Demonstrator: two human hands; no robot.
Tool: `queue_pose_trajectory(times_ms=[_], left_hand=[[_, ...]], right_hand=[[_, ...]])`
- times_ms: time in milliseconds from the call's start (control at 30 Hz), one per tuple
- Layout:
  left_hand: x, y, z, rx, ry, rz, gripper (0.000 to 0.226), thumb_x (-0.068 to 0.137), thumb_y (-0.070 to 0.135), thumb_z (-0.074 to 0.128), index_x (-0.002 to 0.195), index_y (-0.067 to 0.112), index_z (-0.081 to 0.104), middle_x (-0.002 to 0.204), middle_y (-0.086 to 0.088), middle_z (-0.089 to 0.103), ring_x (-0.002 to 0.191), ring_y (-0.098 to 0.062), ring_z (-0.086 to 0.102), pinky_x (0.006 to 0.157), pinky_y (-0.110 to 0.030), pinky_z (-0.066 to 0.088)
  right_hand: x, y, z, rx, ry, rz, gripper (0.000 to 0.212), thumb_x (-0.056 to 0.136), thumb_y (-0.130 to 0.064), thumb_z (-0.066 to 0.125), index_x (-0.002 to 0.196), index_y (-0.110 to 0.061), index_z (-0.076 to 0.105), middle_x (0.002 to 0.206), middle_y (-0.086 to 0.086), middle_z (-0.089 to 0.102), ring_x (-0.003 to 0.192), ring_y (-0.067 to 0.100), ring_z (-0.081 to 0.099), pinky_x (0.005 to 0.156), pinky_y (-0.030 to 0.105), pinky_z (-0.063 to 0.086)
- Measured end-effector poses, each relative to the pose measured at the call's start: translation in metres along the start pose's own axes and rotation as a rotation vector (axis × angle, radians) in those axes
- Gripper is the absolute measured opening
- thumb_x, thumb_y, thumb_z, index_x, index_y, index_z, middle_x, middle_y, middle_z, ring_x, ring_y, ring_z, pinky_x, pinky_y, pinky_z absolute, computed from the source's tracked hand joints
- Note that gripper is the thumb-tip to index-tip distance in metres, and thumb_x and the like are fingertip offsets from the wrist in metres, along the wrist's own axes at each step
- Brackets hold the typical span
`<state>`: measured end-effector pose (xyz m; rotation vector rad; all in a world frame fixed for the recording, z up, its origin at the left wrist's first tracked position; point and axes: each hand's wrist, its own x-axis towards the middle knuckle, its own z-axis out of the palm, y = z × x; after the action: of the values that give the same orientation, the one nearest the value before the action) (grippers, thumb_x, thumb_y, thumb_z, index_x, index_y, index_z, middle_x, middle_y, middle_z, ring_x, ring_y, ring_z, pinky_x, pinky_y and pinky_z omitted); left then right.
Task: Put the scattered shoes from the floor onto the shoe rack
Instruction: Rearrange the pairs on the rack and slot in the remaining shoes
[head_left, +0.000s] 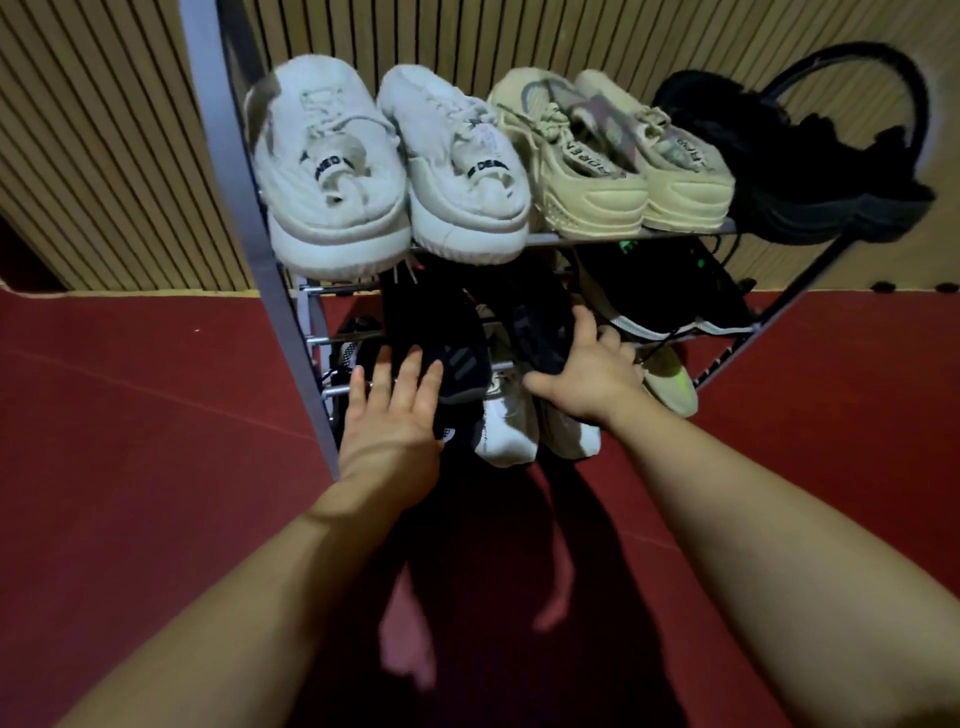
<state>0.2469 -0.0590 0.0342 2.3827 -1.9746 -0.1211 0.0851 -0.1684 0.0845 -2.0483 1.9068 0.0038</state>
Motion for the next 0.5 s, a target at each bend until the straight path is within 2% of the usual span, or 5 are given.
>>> queue_pose_trajectory(times_ms=[133, 300, 367, 433, 500], left_hand=[[0.003, 0.008, -0.005, -0.006, 0.0, -0.01, 0.078, 0.093, 0.046, 0.044, 0.151, 0.016, 0.001, 0.158, -0.006, -0.004, 0.144, -0.03, -0.009, 0.114, -0.043, -0.014], [0.005, 0.008, -0.005, 0.027, 0.012, 0.026, 0.076, 0.093, 0.044, 0.044, 0.151, 0.013, 0.005, 0.157, -0.008, 0.003, 0.144, -0.03, -0.004, 0.114, -0.042, -0.012], [0.005, 0.006, -0.006, 0.043, 0.012, 0.038, 0.074, 0.094, 0.041, 0.043, 0.151, 0.014, 0.004, 0.157, -0.007, 0.002, 0.144, -0.029, -0.005, 0.115, -0.042, -0.012], [0.005, 0.005, -0.007, 0.03, 0.008, 0.038, 0.072, 0.095, 0.039, 0.042, 0.151, 0.015, 0.004, 0.157, -0.006, 0.002, 0.145, -0.028, -0.005, 0.115, -0.041, -0.012], [0.005, 0.006, -0.008, 0.018, -0.002, 0.034, 0.071, 0.095, 0.038, 0.042, 0.151, 0.016, 0.004, 0.158, -0.005, 0.002, 0.145, -0.028, -0.005, 0.115, -0.041, -0.012]], right_hand=[[-0.003, 0.008, 0.003, -0.087, -0.063, 0.02, 0.105, 0.073, -0.057, 0.065, 0.148, -0.031, -0.003, 0.151, 0.02, 0.012, 0.138, 0.038, 0.018, 0.11, 0.046, 0.018], [0.007, -0.004, 0.007, -0.054, -0.044, 0.034, 0.11, 0.072, -0.064, 0.065, 0.149, -0.026, -0.004, 0.156, 0.02, -0.009, 0.143, 0.038, 0.002, 0.113, 0.05, 0.01], [0.009, -0.006, 0.009, -0.073, -0.024, 0.047, 0.11, 0.071, -0.065, 0.065, 0.149, -0.026, -0.002, 0.156, 0.02, -0.004, 0.142, 0.039, 0.009, 0.112, 0.049, 0.014], [0.007, -0.003, 0.01, -0.075, 0.015, 0.049, 0.108, 0.07, -0.063, 0.066, 0.148, -0.027, 0.001, 0.153, 0.018, 0.01, 0.138, 0.037, 0.018, 0.11, 0.047, 0.019], [0.003, 0.004, 0.006, 0.011, 0.034, 0.046, 0.107, 0.069, -0.059, 0.069, 0.148, -0.029, 0.003, 0.148, 0.016, 0.02, 0.135, 0.036, 0.022, 0.108, 0.047, 0.022]])
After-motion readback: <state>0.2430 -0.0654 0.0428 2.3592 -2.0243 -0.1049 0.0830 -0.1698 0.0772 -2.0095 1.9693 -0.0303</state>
